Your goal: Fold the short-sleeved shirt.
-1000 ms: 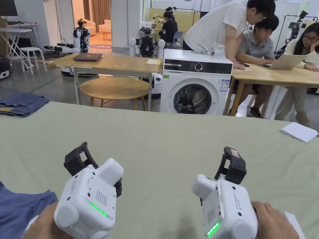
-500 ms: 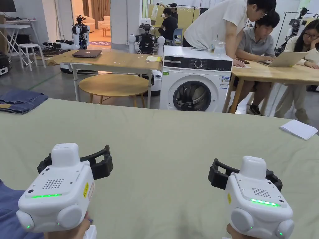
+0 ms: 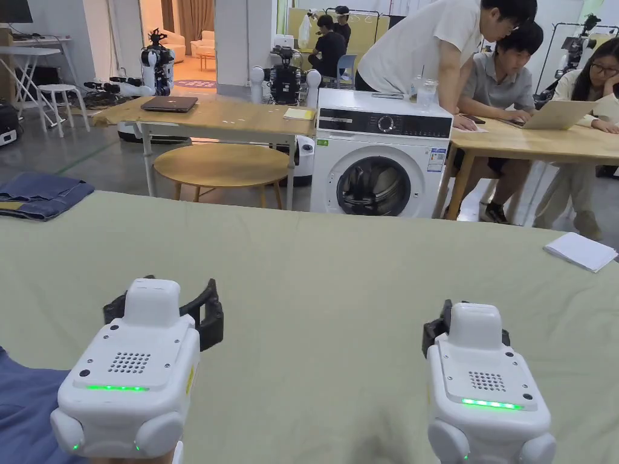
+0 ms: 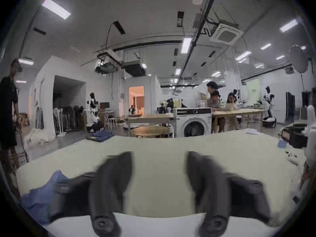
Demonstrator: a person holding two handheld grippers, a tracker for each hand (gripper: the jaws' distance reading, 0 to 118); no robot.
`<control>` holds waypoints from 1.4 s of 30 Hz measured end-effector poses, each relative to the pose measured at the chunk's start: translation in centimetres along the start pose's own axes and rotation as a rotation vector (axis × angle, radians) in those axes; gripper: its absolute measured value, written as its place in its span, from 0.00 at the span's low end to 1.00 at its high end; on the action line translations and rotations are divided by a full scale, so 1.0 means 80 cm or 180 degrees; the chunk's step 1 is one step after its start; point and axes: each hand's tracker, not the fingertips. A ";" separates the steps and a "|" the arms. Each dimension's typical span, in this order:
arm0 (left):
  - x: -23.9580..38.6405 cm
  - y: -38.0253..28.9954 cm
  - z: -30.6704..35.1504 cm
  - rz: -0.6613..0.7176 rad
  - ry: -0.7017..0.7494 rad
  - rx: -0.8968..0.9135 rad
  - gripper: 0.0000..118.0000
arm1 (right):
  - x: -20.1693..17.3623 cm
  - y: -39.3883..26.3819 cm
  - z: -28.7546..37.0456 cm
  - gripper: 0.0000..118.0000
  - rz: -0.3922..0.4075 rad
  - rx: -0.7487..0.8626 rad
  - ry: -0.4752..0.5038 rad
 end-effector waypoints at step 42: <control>-0.291 0.009 0.139 0.0214 0.1587 -0.0824 0.00 | -0.258 0.045 0.062 0.00 -0.0124 -0.0028 0.1687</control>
